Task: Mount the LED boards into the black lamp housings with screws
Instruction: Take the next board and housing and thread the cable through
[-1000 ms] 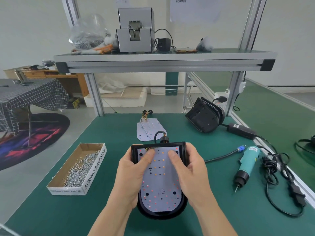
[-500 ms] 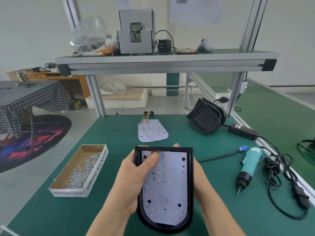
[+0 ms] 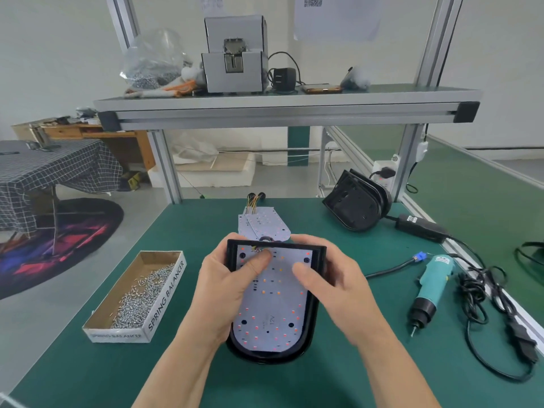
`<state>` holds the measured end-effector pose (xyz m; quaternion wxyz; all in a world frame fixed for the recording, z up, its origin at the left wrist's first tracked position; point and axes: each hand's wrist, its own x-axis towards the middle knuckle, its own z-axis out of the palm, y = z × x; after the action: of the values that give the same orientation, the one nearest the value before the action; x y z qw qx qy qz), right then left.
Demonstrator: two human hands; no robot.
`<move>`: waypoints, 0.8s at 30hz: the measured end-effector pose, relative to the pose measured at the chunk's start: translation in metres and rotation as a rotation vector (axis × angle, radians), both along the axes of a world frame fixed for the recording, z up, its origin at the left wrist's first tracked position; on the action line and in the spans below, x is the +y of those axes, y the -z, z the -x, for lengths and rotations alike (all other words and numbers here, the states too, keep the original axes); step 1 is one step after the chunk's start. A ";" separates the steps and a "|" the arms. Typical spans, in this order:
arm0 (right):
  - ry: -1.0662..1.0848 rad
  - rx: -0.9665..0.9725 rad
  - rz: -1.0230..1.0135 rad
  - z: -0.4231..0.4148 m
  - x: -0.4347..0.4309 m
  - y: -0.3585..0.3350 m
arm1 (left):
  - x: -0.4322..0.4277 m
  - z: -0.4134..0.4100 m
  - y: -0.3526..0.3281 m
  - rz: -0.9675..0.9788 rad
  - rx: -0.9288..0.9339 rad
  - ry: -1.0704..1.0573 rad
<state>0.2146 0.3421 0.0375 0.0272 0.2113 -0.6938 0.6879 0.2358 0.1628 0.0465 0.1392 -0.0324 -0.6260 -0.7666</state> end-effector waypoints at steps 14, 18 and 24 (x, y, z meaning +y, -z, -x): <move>0.342 0.509 -0.247 -0.003 -0.005 0.025 | -0.037 0.009 -0.009 0.242 -0.003 0.308; 0.469 0.702 -0.332 -0.010 -0.020 0.049 | -0.042 0.024 -0.043 0.538 -0.224 0.116; 0.526 0.876 -0.326 -0.028 -0.064 0.066 | 0.007 0.045 -0.036 1.260 -0.403 0.091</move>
<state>0.2424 0.2785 -0.0288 0.4525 0.2989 -0.7448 0.3889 0.1909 0.1698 0.0827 -0.0589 0.0098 -0.9665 -0.2498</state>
